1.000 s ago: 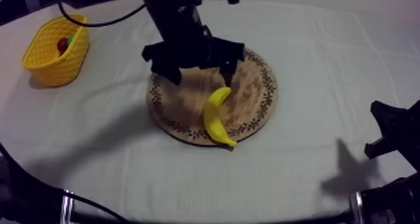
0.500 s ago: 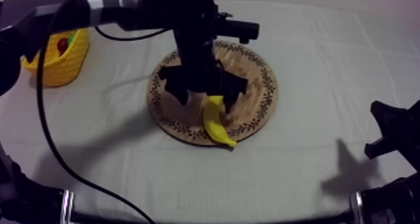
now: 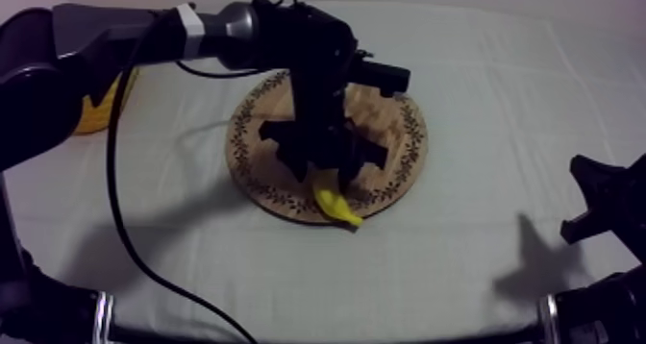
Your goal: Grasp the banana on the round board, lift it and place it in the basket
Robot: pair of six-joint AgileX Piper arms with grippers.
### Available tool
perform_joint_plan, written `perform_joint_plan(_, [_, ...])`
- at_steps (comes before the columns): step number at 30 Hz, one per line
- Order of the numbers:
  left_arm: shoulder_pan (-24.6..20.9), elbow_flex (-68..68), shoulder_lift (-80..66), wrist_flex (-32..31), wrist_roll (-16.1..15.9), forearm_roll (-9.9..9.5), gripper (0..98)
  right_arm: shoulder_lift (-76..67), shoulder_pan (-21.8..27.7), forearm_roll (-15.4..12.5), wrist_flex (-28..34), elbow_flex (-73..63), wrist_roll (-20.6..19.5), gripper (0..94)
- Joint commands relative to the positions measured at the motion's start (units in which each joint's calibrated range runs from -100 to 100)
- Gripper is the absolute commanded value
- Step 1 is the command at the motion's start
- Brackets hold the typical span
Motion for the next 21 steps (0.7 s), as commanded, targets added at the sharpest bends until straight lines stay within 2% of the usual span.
perform_joint_plan(1, [-0.05,-0.32,0.22,0.79,0.11,0.00,36.7,0.00,0.00,0.01,0.00,-0.03,0.01,0.3])
perform_joint_plan(4, [-0.07,-0.93,0.29,1.82,0.36,0.01,26.6,0.00,0.00,0.01,0.00,-0.03,0.01,0.3])
perform_joint_plan(7, [-0.05,-1.39,-0.75,2.48,0.89,0.00,22.9,0.00,0.00,0.01,0.00,-0.03,-0.04,0.3])
perform_joint_plan(13, [-0.09,0.79,-6.82,2.85,2.72,-0.59,21.7,0.00,0.00,0.01,0.00,-0.03,-0.38,0.3])
perform_joint_plan(21, [-3.19,7.37,-22.07,5.65,4.69,-3.39,23.0,0.00,0.00,0.01,0.00,-0.03,-0.25,0.3])
